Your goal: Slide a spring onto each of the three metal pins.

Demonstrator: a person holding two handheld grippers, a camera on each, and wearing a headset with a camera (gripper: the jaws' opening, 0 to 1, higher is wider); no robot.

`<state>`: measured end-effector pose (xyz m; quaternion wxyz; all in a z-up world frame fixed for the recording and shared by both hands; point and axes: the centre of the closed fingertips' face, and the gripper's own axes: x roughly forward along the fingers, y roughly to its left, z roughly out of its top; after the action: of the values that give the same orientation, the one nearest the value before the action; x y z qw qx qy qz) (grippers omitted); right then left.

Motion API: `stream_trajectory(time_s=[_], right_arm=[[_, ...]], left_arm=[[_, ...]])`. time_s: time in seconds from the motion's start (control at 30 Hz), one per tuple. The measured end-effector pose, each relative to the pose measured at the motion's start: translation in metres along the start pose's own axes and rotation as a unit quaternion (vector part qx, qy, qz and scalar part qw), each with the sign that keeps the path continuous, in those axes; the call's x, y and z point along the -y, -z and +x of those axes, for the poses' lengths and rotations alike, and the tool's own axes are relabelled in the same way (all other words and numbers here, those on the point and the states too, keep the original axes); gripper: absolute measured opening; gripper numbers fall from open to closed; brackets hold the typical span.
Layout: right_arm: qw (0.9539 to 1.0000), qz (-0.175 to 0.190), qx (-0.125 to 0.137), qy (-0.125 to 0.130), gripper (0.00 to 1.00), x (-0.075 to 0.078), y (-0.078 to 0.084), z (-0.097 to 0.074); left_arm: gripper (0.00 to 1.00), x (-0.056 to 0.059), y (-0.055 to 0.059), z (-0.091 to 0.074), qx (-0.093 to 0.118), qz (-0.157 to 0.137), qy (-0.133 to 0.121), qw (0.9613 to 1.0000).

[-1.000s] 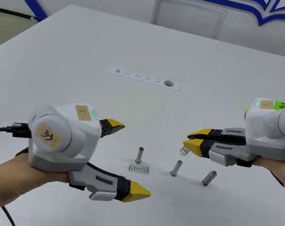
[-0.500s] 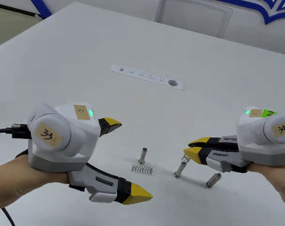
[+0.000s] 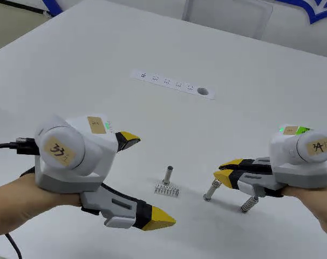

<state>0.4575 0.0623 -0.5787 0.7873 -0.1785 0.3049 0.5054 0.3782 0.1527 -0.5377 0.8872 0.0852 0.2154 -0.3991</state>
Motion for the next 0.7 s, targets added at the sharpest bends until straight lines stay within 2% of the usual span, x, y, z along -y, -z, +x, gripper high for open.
stream_trajectory(time_s=[0.33,0.7], right_arm=[[0.9998,-0.006,-0.018,0.001,0.11,-0.002,0.014,0.014],[0.9992,-0.016,-0.034,0.01,0.11,-0.005,0.032,0.028]], left_arm=[[0.99,-0.006,0.001,-0.002,-0.001,-0.006,-0.008,1.0],[0.98,-0.006,0.005,-0.004,-0.008,-0.007,-0.011,0.9999]])
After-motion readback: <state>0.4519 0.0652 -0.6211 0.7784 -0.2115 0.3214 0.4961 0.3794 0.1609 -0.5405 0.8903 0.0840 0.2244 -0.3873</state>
